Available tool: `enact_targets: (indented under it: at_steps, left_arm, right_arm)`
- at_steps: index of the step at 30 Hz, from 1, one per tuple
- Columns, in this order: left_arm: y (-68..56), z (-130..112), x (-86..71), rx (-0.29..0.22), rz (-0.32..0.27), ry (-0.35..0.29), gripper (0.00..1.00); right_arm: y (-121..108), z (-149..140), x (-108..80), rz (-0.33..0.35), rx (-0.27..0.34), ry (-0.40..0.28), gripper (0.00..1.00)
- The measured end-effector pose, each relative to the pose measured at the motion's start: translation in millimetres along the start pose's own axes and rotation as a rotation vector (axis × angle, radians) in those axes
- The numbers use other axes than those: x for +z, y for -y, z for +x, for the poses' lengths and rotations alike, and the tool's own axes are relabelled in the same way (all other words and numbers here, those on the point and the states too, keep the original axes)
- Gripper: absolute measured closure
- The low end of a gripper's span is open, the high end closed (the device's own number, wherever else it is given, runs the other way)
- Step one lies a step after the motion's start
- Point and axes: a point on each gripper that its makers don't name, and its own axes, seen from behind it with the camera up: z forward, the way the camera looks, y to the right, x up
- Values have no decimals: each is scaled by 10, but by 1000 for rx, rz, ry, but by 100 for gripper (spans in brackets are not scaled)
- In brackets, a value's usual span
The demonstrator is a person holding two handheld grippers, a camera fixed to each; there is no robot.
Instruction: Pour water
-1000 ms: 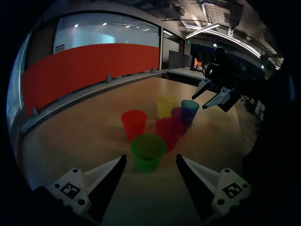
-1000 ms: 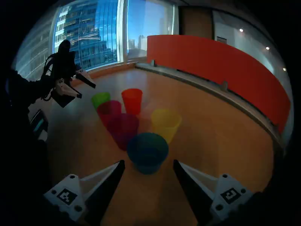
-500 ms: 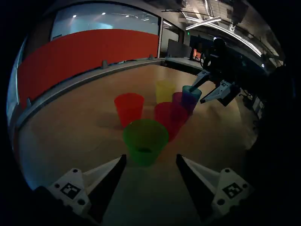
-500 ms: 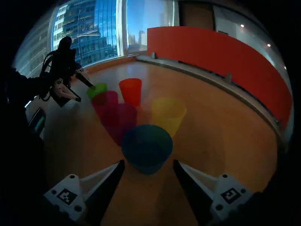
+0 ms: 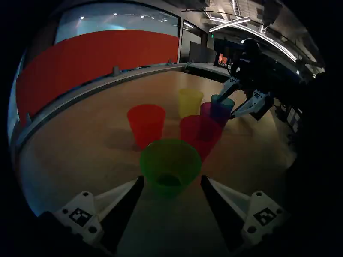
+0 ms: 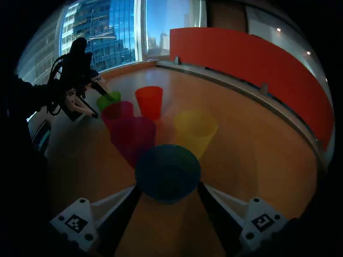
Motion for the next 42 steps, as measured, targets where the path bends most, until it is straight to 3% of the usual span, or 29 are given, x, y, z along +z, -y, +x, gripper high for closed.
enact_targets:
  at_steps: [13,17,21,27,42]
  left_arm:
    - [47,66,127,22,6,-1,2]
    - [81,23,155,26,27,18,3]
    - [84,-3,179,28,33,28,10]
    - [59,-1,187,31,29,35,18]
    - [16,56,125,39,12,36,20]
  right_arm:
    - [-20,66,130,-4,-3,-10,1]
    - [-10,76,143,0,4,-15,7]
    - [3,79,151,3,1,-18,12]
    - [-3,80,147,-2,-6,-17,13]
    - [-29,102,106,-17,1,-27,14]
